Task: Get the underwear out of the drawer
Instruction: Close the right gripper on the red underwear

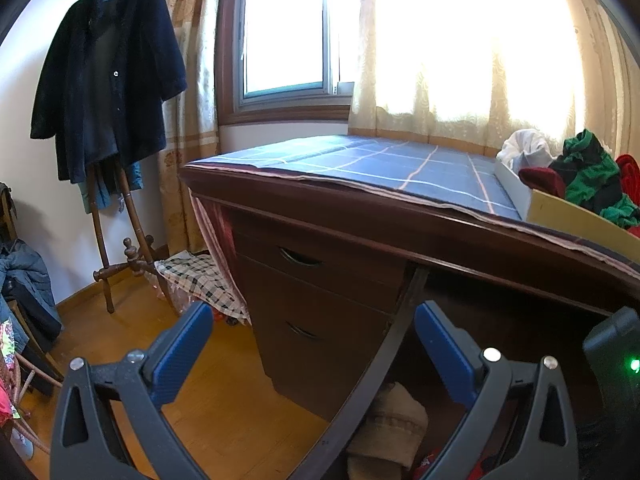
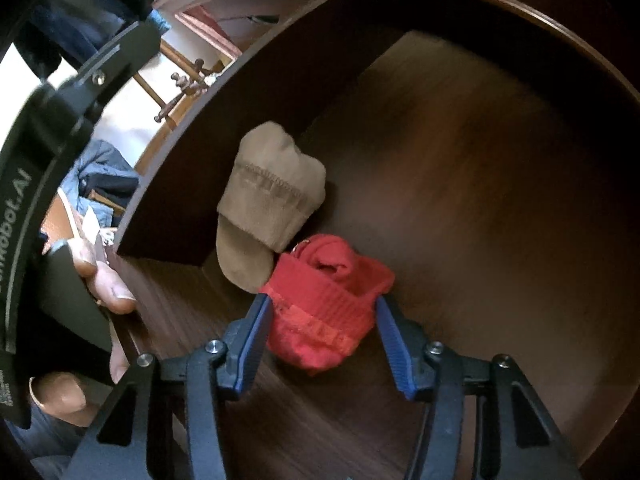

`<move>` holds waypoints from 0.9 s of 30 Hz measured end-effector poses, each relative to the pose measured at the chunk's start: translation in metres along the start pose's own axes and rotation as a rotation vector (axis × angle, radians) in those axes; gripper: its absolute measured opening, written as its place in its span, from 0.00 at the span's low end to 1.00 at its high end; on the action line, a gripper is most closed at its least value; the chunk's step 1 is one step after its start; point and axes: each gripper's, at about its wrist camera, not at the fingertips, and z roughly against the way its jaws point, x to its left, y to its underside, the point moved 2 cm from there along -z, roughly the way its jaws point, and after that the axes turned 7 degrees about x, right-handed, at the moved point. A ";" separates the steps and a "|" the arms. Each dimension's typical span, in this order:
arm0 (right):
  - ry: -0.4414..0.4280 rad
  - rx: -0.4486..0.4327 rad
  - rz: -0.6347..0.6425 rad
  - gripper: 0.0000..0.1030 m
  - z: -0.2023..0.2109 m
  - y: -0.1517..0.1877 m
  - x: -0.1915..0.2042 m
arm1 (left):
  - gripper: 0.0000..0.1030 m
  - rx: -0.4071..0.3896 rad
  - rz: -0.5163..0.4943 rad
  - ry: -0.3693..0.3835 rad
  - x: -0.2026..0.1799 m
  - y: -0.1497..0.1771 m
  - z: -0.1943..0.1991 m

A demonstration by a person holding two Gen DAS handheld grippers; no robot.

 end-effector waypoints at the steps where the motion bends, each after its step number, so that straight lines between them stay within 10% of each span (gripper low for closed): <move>1: -0.003 0.009 -0.004 0.55 -0.002 -0.001 0.000 | 1.00 0.000 -0.005 -0.004 0.000 0.000 0.000; 27: -0.011 0.037 0.001 0.36 -0.017 -0.019 -0.001 | 1.00 0.003 -0.019 -0.002 -0.004 0.000 -0.003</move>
